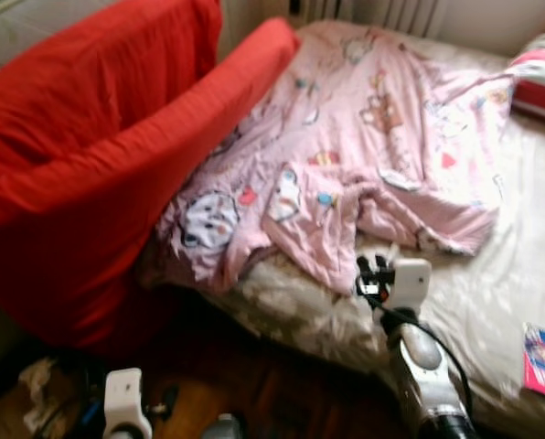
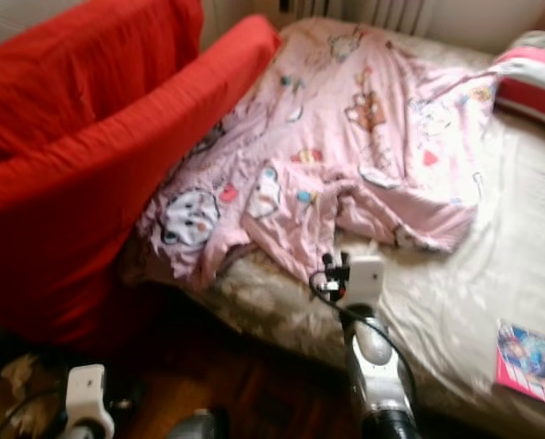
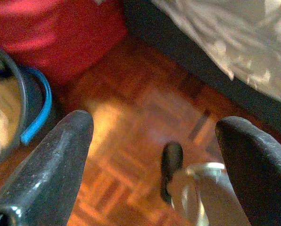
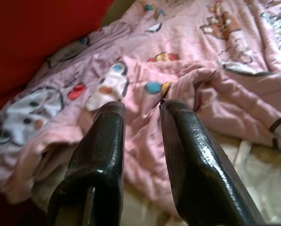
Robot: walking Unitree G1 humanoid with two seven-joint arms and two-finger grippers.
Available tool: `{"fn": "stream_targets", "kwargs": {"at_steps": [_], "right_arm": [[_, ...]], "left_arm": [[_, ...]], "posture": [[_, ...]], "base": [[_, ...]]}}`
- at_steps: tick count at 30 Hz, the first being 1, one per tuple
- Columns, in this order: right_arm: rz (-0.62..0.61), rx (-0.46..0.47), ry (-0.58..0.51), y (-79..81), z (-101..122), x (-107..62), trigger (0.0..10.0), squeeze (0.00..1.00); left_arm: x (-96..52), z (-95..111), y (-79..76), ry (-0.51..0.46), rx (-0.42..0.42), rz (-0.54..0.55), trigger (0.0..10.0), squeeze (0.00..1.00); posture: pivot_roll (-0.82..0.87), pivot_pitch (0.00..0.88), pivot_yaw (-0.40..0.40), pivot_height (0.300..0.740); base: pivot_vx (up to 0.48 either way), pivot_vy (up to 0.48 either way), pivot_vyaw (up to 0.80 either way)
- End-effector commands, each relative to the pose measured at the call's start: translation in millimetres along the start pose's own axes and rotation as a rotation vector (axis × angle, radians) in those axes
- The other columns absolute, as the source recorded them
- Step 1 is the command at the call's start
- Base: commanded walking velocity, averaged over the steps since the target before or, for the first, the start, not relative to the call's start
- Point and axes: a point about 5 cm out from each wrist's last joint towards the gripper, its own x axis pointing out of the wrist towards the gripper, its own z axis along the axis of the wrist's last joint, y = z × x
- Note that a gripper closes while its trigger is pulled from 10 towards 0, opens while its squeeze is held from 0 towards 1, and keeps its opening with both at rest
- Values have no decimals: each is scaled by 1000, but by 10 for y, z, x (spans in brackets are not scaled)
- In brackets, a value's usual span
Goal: Clean up the room
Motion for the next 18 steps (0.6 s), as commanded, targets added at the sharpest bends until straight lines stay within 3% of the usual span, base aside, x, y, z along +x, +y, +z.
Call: {"fn": "stream_targets", "kwargs": {"at_steps": [1, 13, 18], "right_arm": [[-33, -4, 37, -106, -98, -82, 10000, 0], [-7, -21, 48, -78, -111, -77, 10000, 0], [9, -29, 51, -63, -123, -92, 10000, 0]], "left_arm": [[-27, -102, -41, 34, -3, -9, 10000, 0], [-14, -144, -37, 71, -17, -13, 10000, 0], [-5, -135, -43, 69, -27, -16, 10000, 0]], "posture": [[115, 189, -21, 740], [113, 193, -23, 740], [113, 206, -25, 740]], "base": [[345, 0, 0], [349, 0, 0], [223, 0, 729]]}}
